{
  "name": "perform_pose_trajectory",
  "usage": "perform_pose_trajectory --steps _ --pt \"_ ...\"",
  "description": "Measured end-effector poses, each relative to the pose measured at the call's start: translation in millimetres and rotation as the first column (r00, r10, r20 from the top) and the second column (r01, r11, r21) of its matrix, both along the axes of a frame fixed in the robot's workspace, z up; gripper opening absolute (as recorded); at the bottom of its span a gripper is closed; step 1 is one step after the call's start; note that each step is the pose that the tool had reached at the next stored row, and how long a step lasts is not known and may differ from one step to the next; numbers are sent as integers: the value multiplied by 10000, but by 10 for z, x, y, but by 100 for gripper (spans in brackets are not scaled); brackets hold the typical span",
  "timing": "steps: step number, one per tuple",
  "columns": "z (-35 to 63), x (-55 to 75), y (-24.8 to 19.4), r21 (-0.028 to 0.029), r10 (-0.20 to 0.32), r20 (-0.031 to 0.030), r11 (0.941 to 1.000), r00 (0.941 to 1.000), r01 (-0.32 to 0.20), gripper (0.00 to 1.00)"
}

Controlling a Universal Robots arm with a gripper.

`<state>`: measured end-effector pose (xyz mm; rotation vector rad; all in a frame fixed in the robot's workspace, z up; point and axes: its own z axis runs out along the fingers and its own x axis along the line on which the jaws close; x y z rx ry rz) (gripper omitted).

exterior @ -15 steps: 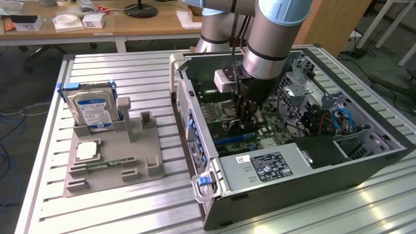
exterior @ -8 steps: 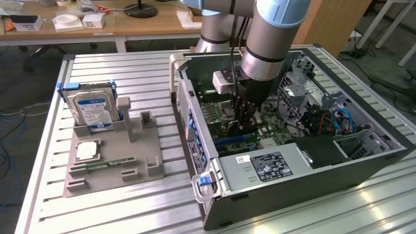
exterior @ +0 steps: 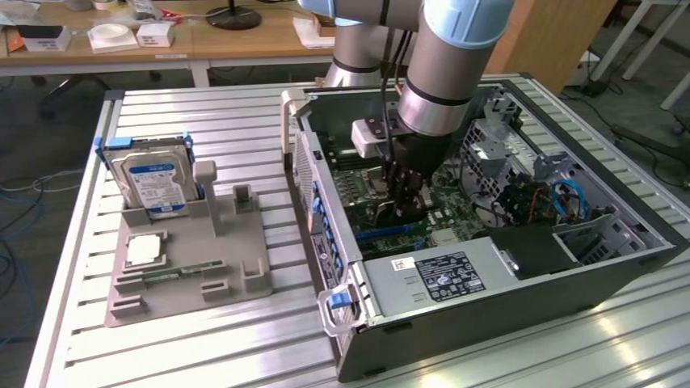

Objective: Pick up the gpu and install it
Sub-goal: 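Insert the gpu into the slot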

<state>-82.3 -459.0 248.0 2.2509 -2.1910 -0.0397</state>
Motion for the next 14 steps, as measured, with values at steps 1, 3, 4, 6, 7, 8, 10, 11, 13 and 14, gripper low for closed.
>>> perform_pose_trajectory --steps 1,3,4,6,7,8,10,11,13,14 --pt "-1 0 0 1 0 0 10000 10000 0 27" --pt "-1 0 0 2 1 2 10000 10000 -1 27" --pt "-1 -1 0 2 0 7 10000 10000 0 27" --pt "-2 -1 1 4 0 16 10000 10000 0 27" --pt "-2 -1 1 4 1 18 10000 10000 -1 27" --pt "-1 -1 0 3 1 21 10000 10000 -1 27" --pt "-1 -1 0 2 0 25 10000 10000 0 27" --pt "-1 -1 0 3 0 29 10000 10000 0 27" --pt "-2 -1 0 3 0 42 10000 10000 0 27" --pt "-2 -1 0 3 0 48 10000 10000 0 27"
